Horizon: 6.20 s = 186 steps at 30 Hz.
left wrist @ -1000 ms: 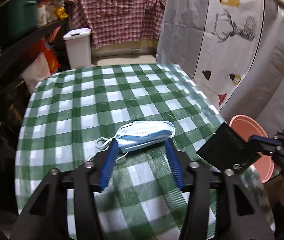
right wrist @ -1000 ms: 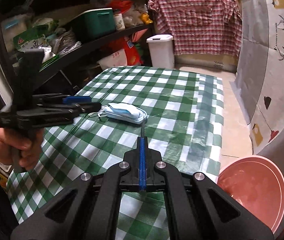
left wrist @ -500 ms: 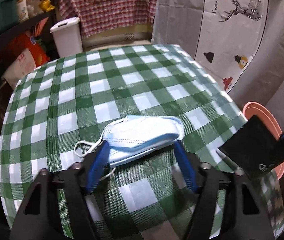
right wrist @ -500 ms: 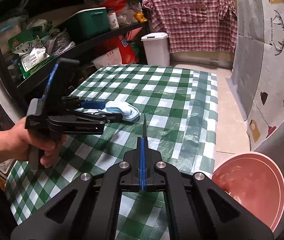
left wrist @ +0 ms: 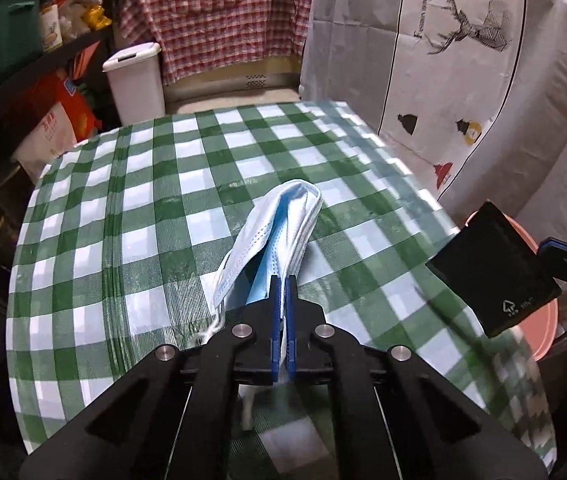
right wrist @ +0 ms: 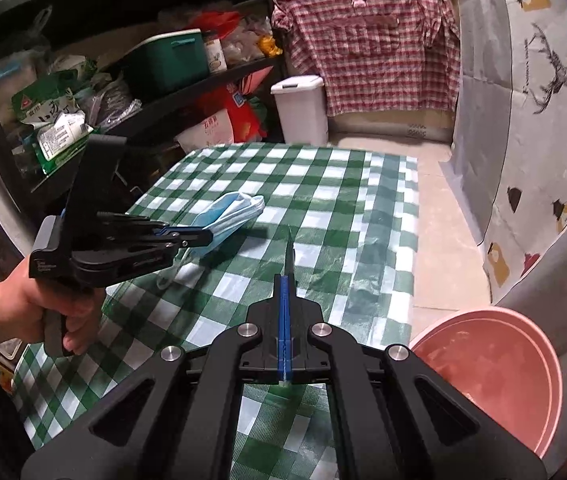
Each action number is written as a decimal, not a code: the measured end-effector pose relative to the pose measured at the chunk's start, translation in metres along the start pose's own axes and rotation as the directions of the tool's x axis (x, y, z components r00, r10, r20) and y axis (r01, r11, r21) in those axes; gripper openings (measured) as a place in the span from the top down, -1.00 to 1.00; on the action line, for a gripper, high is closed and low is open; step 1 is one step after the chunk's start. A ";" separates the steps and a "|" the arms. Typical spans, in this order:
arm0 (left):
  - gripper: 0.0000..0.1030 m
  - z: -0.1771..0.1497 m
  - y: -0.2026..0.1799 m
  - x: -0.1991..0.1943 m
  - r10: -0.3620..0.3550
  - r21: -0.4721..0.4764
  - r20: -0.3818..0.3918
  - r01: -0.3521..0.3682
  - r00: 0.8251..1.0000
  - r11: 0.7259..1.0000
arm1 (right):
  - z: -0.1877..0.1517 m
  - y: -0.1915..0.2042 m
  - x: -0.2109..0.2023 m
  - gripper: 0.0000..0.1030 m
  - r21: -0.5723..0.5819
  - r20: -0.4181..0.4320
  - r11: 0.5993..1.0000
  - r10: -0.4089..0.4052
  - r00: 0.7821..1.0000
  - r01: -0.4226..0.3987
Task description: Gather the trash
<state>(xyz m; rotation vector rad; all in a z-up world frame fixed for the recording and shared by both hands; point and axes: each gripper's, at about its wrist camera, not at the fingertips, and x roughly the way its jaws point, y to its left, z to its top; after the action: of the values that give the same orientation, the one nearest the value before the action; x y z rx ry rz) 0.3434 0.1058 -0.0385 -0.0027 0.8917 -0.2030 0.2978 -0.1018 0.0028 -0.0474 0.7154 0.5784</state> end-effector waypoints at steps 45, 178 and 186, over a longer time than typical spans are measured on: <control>0.95 -0.036 -0.149 -0.065 -0.105 -0.008 0.116 0.106 0.988 0.994 | -0.035 -0.094 -0.120 1.00 0.208 0.132 0.944 -0.285 0.949 0.255; -0.85 -0.144 -0.240 -0.159 0.024 -0.074 0.209 -0.009 0.978 0.997 | -0.157 -0.043 -0.252 -0.90 0.280 0.021 0.788 -0.576 0.817 0.548; -0.85 -0.143 -0.240 -0.162 0.016 -0.067 0.218 -0.001 0.976 0.998 | -0.157 -0.043 -0.252 -0.90 0.281 0.021 0.788 -0.575 0.818 0.548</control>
<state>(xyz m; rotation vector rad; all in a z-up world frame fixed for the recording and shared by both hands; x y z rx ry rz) 0.0923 -0.0888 0.0168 -0.0813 0.6786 -0.1615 0.0721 -0.2971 0.0360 0.0184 0.6283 -0.0964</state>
